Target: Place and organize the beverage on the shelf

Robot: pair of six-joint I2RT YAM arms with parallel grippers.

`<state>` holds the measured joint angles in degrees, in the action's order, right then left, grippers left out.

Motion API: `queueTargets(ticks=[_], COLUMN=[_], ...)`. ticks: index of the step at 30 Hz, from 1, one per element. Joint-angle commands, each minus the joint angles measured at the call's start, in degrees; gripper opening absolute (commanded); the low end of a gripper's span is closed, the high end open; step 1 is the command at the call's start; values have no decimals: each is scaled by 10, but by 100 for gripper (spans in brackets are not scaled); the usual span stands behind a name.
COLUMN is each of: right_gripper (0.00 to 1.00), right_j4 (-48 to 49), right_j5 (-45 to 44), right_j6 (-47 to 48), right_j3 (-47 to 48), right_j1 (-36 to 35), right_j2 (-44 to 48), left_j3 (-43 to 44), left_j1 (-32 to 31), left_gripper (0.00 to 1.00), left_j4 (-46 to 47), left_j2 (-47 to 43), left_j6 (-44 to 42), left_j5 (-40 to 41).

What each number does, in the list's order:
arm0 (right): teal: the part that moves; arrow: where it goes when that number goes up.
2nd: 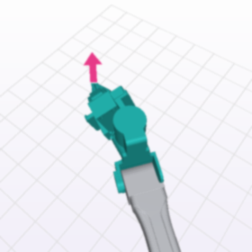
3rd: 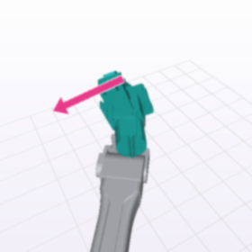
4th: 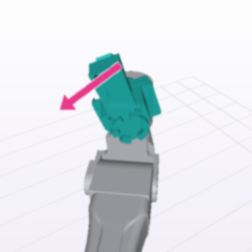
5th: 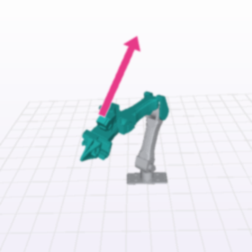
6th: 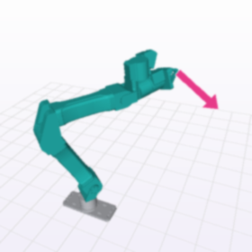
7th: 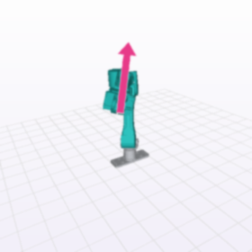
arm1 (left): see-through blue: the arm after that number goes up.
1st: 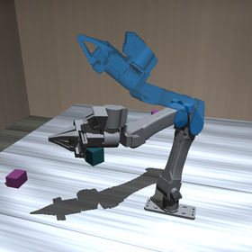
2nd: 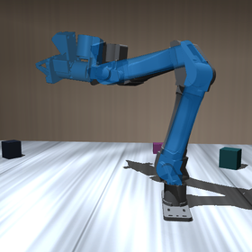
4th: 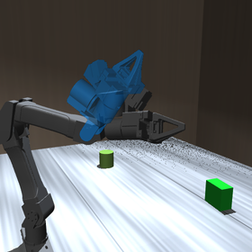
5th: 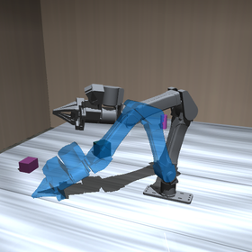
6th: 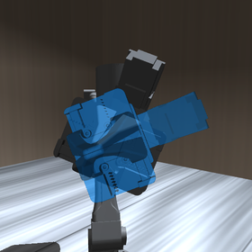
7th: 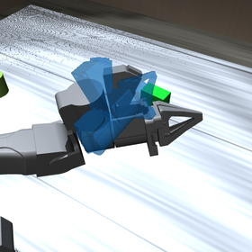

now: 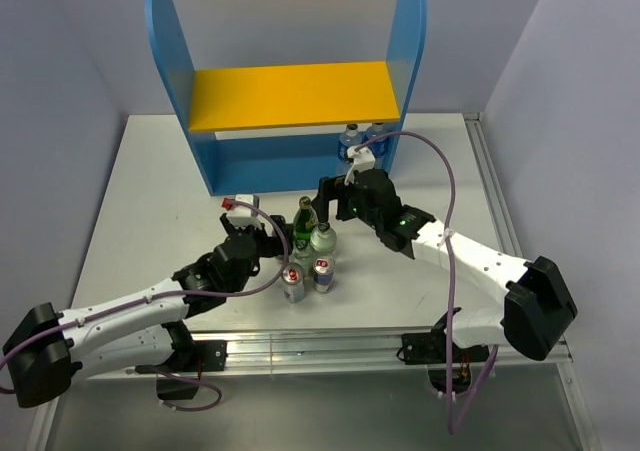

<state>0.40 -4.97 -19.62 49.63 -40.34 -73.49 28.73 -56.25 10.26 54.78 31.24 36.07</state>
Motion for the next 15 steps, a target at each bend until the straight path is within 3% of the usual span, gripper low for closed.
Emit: queueTargets(ticks=[1, 9, 15], right_gripper=[99, 99, 99], right_j4=[36, 26, 17], right_j5=[-9, -13, -15], right_j6=[4, 4, 7], right_j3=[31, 48, 54], right_j1=[-11, -23, -34], right_j2=[-9, -27, -22], left_j3=[-6, 2, 4], left_j1=[-3, -3, -3], left_gripper=[91, 73, 38], left_j4=[60, 118, 145], left_j2=[26, 102, 124], left_j6=[3, -13, -19], left_j5=[23, 52, 53])
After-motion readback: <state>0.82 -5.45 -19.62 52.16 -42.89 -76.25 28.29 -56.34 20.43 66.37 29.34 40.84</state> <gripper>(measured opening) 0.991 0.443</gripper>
